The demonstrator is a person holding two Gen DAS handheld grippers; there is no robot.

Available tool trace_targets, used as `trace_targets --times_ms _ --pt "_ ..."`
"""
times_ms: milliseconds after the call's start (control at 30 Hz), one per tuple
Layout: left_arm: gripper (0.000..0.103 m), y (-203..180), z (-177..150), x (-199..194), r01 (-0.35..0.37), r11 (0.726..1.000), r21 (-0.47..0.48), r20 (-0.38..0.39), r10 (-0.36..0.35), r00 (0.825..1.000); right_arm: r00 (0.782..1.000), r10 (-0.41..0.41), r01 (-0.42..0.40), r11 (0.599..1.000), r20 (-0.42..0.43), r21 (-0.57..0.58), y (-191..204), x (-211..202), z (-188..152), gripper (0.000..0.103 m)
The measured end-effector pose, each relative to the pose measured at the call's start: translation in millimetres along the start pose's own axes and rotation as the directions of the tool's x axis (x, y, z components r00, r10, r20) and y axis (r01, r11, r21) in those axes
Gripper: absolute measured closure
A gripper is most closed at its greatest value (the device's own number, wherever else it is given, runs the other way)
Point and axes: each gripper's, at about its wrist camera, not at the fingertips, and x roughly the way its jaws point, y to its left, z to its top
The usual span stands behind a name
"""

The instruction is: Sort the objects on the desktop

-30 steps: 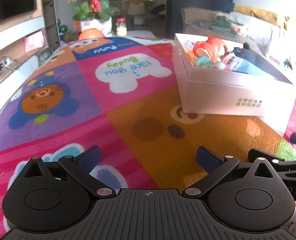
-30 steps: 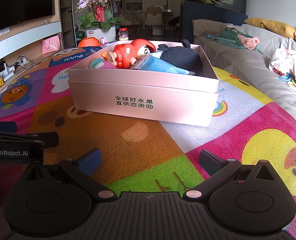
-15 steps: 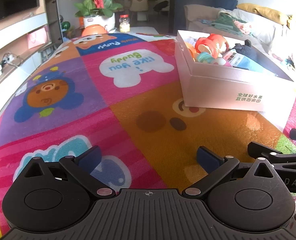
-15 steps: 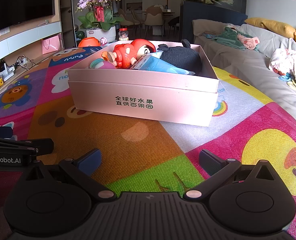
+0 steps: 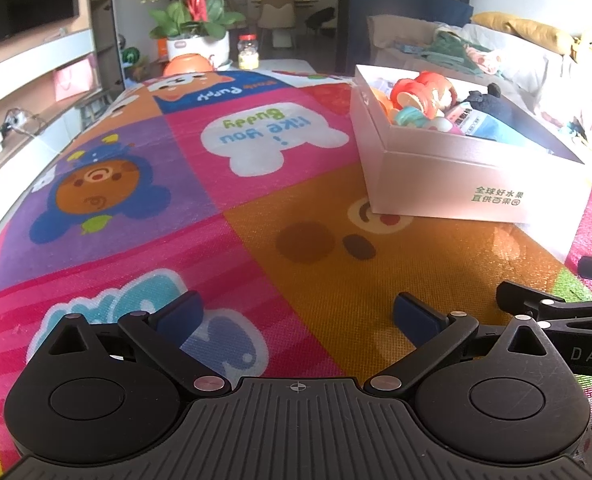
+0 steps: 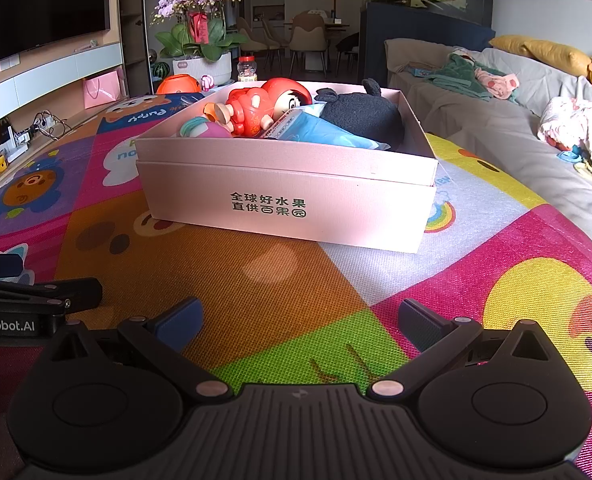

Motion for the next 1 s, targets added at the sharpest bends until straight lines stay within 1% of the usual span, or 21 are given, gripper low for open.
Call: trace_targets --times_ms 1000 --pt "0.000 0.8 0.4 0.5 0.008 1.000 -0.001 0.001 -0.008 1.000 1.000 0.000 0.000 1.000 0.000 0.000 0.1 -0.5 0.1 0.000"
